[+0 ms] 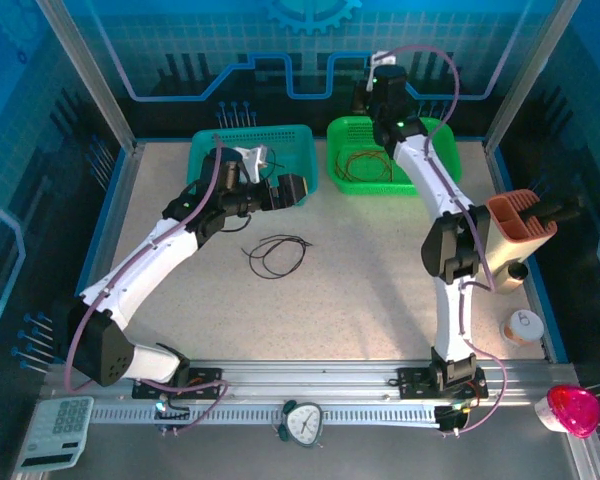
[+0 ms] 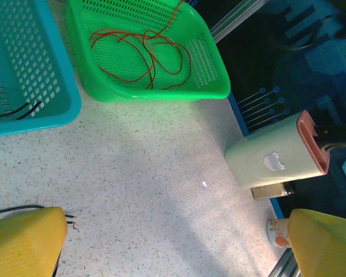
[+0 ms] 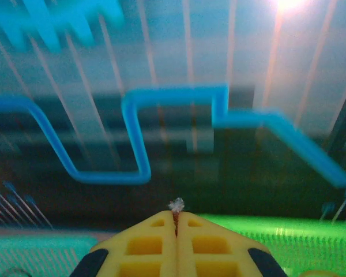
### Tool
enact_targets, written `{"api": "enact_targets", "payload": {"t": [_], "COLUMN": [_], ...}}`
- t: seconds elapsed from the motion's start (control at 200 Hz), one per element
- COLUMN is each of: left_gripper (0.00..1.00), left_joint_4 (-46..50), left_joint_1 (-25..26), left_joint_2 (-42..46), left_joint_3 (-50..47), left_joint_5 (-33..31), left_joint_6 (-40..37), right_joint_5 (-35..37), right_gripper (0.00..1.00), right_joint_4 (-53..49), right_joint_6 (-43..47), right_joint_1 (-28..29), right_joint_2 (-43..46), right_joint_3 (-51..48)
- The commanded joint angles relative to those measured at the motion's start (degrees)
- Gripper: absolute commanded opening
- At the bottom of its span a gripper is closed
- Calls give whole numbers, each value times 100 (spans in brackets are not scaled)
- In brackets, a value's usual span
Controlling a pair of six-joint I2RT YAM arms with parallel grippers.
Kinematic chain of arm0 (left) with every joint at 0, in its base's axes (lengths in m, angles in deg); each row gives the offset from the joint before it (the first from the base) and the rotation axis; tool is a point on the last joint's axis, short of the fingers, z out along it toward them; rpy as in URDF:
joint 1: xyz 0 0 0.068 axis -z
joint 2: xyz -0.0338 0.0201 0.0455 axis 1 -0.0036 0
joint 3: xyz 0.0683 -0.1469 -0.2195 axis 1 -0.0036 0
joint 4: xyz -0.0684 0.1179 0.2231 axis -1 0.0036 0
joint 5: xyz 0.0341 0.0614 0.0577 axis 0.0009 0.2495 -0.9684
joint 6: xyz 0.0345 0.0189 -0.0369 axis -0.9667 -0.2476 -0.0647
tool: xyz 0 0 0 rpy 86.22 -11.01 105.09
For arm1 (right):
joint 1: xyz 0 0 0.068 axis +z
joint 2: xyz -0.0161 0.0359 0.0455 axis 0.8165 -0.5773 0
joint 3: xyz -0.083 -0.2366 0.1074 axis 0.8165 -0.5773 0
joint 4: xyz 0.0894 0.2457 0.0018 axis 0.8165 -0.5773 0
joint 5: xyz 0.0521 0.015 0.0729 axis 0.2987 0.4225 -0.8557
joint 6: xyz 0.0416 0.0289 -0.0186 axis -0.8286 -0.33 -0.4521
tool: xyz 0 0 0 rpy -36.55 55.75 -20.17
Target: Untangle the cables
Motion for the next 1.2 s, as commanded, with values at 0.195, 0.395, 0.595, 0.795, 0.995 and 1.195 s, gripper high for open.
{"api": "enact_targets", "payload": {"t": [0.195, 0.395, 0.595, 0.795, 0.995, 1.195], "left_gripper": [99, 99, 99, 99, 99, 99], "left_joint_4": [110, 188, 309, 504, 756, 899], "left_joint_1": [104, 130, 139, 135, 126, -154], "left_joint_2": [174, 231, 284, 319, 331, 443], "left_joint_3": [38, -18, -32, -135, -588, -1369], "left_joint_5": [-141, -235, -392, -763, -1356, -1987], "left_joint_6": [18, 4, -86, -268, -284, 324], "right_joint_5": [-664, -923, -1266, -1770, -2112, -2286], "right_gripper": [5, 46, 62, 65, 64, 63], "right_joint_4": [-1757, -2266, -1994, -1699, -1120, -143], "right_joint_6": [-836, -1201, -1327, -1334, -1332, -1410], "right_joint_1": [-447, -768, -901, -796, -450, 247], "right_joint_2": [-1074, -1106, -479, 146, 1144, 2595], "right_joint_3": [529, 476, 134, -90, -1111, -3273]}}
